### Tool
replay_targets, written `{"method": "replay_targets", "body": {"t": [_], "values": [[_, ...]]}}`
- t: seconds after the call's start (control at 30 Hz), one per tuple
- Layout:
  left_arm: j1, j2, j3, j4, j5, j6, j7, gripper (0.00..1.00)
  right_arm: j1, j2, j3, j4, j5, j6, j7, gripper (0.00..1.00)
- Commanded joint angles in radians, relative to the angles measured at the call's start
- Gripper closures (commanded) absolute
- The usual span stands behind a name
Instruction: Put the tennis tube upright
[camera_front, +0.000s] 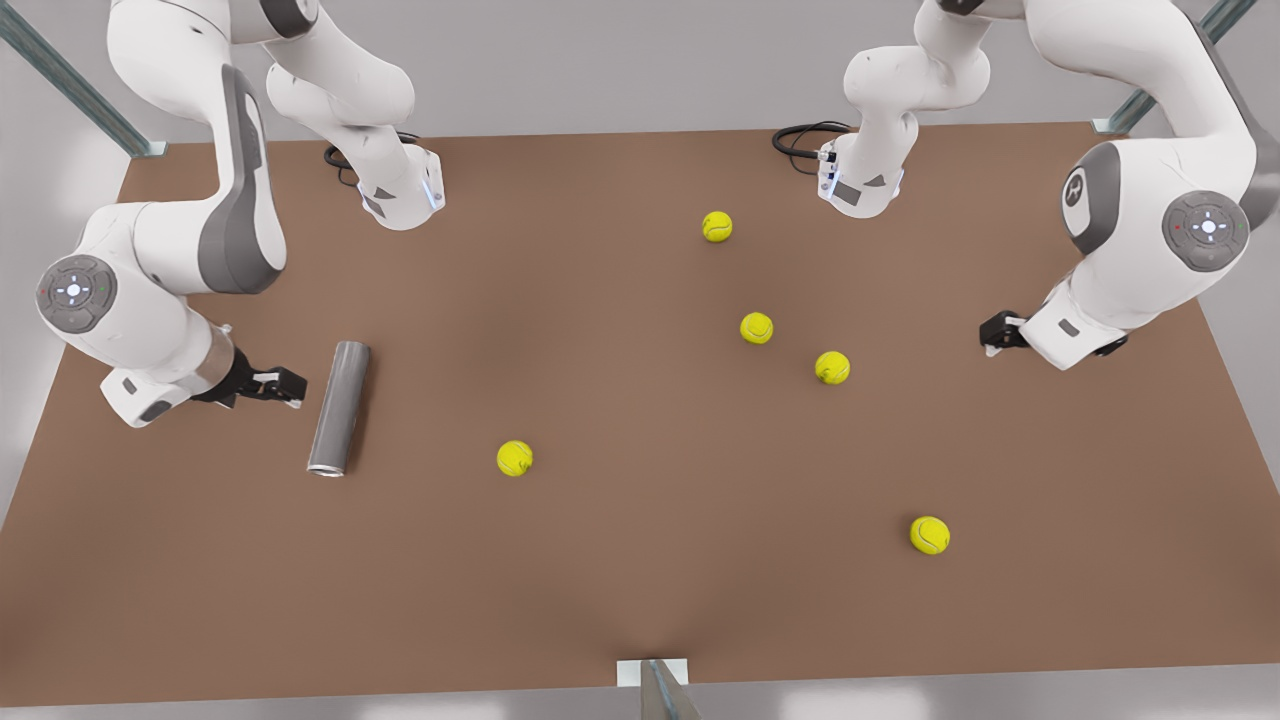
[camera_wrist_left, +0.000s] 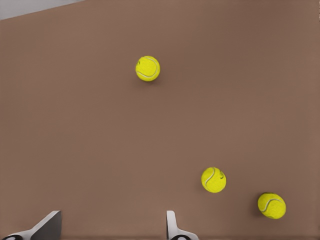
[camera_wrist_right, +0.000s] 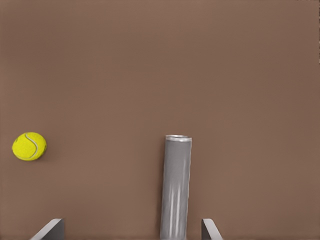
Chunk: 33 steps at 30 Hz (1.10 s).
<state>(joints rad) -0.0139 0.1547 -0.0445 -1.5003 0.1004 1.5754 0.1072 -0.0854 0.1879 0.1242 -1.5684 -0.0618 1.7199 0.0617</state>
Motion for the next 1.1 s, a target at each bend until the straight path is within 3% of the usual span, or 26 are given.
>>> {"method": "replay_targets", "body": {"t": [0.0, 0.07, 0.17, 0.3, 0.4, 0.63, 1.07], "values": [[0.000, 0.000, 0.000, 0.000, -0.005, 0.000, 0.000, 0.00, -0.001, 0.002, 0.000, 0.004, -0.001, 0.000, 0.007, 0.00], [0.000, 0.000, 0.000, 0.000, -0.005, -0.002, -0.001, 0.00, -0.008, 0.056, -0.001, 0.028, -0.001, -0.002, 0.013, 0.00], [0.000, 0.008, -0.002, 0.000, -0.005, -0.002, 0.000, 0.00, -0.062, 0.062, 0.000, -0.157, 0.004, 0.015, 0.021, 0.00], [0.000, 0.014, -0.002, 0.000, -0.005, -0.002, 0.000, 0.00, -0.105, 0.051, 0.000, -0.484, 0.002, 0.365, -0.009, 0.00], [0.000, 0.014, -0.002, 0.000, -0.005, -0.002, -0.001, 0.00, -0.140, 0.068, 0.000, -0.616, -0.004, 0.566, -0.060, 0.00], [0.000, 0.023, -0.002, -0.002, -0.005, -0.003, -0.001, 0.00, -0.154, 0.150, 0.000, -0.680, -0.004, 0.687, -0.092, 0.00], [0.002, 0.029, -0.002, -0.011, -0.005, -0.008, -0.003, 0.00, -0.163, 0.217, 0.000, -0.696, -0.007, 0.728, -0.097, 0.00]]}}
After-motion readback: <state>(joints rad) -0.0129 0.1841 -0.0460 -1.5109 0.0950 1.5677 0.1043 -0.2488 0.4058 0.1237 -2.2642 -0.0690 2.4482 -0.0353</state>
